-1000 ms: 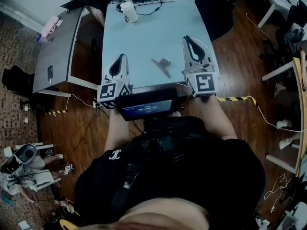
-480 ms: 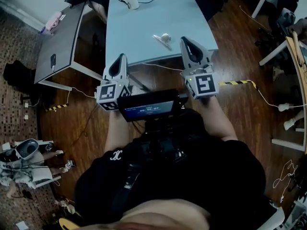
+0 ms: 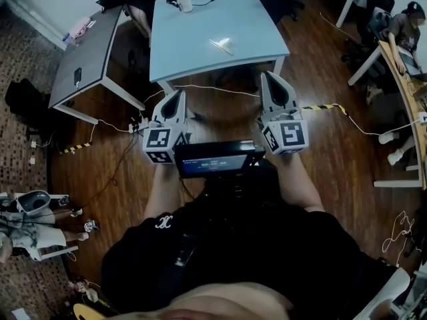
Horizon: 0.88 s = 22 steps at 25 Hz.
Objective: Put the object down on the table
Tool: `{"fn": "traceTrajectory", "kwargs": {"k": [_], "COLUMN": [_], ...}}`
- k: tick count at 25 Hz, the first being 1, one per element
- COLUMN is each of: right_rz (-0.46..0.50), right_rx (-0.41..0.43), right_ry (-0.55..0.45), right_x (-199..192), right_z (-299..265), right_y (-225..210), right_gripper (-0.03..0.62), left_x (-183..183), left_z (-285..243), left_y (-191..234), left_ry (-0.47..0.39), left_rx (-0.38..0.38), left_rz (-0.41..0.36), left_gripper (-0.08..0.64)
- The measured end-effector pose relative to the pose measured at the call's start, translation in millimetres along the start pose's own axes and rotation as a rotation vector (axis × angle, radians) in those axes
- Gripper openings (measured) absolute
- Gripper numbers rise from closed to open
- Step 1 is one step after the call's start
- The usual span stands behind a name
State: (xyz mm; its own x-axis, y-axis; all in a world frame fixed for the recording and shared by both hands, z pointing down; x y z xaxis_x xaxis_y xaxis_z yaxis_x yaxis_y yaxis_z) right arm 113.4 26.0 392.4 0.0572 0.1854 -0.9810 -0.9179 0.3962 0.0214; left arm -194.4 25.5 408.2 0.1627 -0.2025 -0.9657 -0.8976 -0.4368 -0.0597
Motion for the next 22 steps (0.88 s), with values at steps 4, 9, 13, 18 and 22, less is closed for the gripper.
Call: {"fn": "traceTrajectory", "kwargs": {"k": [4,9,13,18,22], "right_rz": [0.001,0.021,0.058,0.049,0.058], "right_rx": [-0.001,0.012,0.021,0.031,0.033], "right_ry": [-0.001,0.004,-0.004,-0.018,-0.026], "right_x": [9,15,27,34,40], "right_z": [21,28,32,36,42], "right_y": [2,-13,-29,-47,-54], "right_gripper": [-0.026,-0.026,-0.027,-0.027,-0.026], "left_x": [3,13,23,28,36], "left_z": [17,13,8,-1,1], "left_y": [-12,-27,-43,-56,-65], "left_ry": [-0.006,-0.015,-0.025,-0.040,-0.045], "left_rx": [0.010,0.017,0.018,0.024,0.031], "left_rz": [0.005,0.008,0.010,-0.001,-0.001], "left_gripper": [-0.006,-0.007,-0.006,-0.006,-0.007]}}
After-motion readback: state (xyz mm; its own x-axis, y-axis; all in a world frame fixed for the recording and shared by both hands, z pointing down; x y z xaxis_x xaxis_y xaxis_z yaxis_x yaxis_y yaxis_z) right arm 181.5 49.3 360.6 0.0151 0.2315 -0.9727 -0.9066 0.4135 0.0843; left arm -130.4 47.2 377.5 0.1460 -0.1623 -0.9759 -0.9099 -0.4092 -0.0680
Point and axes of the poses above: the fingertips, and each gripper's own axes: z backward along the fingers, y to its left, x out of its top, the point moved 10 cm from there along z, backward along the fingers, and after that the axes turned 8 degrees about y, right-handed, at the moved point
